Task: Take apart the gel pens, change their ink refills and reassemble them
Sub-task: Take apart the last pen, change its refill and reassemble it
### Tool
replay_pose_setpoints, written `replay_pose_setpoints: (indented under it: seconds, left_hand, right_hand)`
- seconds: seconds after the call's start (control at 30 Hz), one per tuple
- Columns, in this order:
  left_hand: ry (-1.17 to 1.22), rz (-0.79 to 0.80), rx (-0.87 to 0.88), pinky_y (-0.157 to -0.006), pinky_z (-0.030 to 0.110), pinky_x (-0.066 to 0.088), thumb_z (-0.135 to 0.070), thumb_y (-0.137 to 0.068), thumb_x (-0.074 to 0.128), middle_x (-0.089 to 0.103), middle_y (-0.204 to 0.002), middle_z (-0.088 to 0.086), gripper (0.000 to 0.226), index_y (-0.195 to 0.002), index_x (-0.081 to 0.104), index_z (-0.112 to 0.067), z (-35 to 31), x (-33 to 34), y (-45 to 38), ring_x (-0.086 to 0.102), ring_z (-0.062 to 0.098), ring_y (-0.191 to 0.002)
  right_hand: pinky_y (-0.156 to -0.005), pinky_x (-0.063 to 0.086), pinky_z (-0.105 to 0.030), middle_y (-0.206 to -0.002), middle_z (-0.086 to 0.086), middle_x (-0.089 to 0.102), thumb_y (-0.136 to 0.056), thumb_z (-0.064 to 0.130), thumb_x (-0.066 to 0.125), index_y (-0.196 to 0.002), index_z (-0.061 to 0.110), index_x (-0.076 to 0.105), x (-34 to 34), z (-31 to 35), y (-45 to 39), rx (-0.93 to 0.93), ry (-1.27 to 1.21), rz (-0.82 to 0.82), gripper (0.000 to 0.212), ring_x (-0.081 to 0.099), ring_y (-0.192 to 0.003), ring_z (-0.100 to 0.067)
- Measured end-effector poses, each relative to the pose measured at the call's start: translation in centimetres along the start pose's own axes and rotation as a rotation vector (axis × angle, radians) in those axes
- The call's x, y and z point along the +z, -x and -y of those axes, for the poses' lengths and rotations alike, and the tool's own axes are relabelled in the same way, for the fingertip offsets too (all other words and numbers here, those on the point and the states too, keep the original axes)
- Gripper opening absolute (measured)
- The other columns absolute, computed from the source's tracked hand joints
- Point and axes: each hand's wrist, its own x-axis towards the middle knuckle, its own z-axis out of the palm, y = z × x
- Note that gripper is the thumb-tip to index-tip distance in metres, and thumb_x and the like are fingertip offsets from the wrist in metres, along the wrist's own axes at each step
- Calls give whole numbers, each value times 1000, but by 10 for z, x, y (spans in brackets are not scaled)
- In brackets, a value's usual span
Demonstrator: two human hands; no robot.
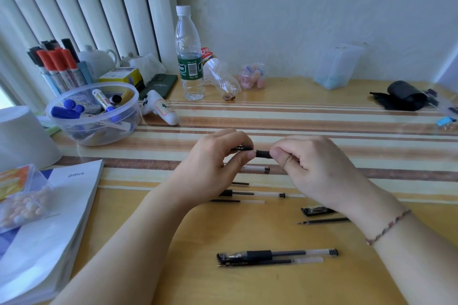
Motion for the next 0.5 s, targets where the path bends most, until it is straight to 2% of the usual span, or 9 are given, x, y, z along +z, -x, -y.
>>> replay_pose_setpoints:
  seconds: [0.07,0.1,0.17,0.23,0.3,0.37,0.43,0.5]
  left_hand:
    - [2,-10,-1,-60,20,36,-12,-96,55,52,-74,-6,13,-84,59,-9,-1,0,0,47,12,-66]
    - [10,-18,-9,-59,19,33,-10,-96,54,50,-71,-8,15,-82,58,-8,-1,-1,0,44,10,-64]
    - [27,-28,-35,-56,16,30,-8,-96,53,45,-65,-10,17,-79,56,-7,-2,-1,0,40,8,-60]
    - [40,-29,-63,-54,15,28,-8,-96,53,41,-60,-11,21,-76,54,-8,-2,-1,0,38,8,-57]
    - [70,-24,-98,-52,17,27,-9,-97,50,38,-57,-9,26,-71,50,-8,-2,1,0,35,9,-55]
    - [131,-36,-153,-50,17,28,-10,-99,47,37,-54,-10,30,-69,48,-6,-1,2,1,34,8,-51]
    - [157,-43,-186,-47,13,28,-13,-99,47,40,-49,-11,31,-70,52,-8,2,2,0,37,5,-47]
    - [139,-42,-195,-47,12,29,-17,-99,49,45,-48,-14,29,-71,56,-12,6,2,0,40,5,-45]
  right_hand:
    - [-49,42,-35,-56,17,49,-97,27,49,-72,20,63,1,-1,-1,-11,-18,-21,29,49,-54,-9]
    - [-50,43,-34,-60,17,52,-96,25,51,-78,20,68,2,0,-1,-28,-5,-42,26,51,-56,-10]
    - [-51,48,-37,-69,11,62,-94,23,55,-87,17,74,4,1,-1,-65,33,-99,21,56,-61,-17]
    - [-52,50,-38,-73,6,67,-91,20,60,-88,17,76,5,2,-1,-79,49,-157,16,60,-65,-20]
    - [-55,51,-37,-74,2,69,-86,18,69,-87,14,77,6,4,-1,-95,47,-221,9,62,-68,-21]
    - [-57,53,-35,-75,3,70,-82,21,75,-89,14,78,7,5,-1,-106,45,-253,10,64,-70,-19]
    - [-57,52,-28,-81,7,71,-86,38,66,-96,17,76,6,7,0,-89,90,-224,25,65,-73,-14]
    - [-56,48,-24,-85,10,70,-94,47,47,-101,20,73,4,5,0,-56,109,-168,39,66,-76,-12]
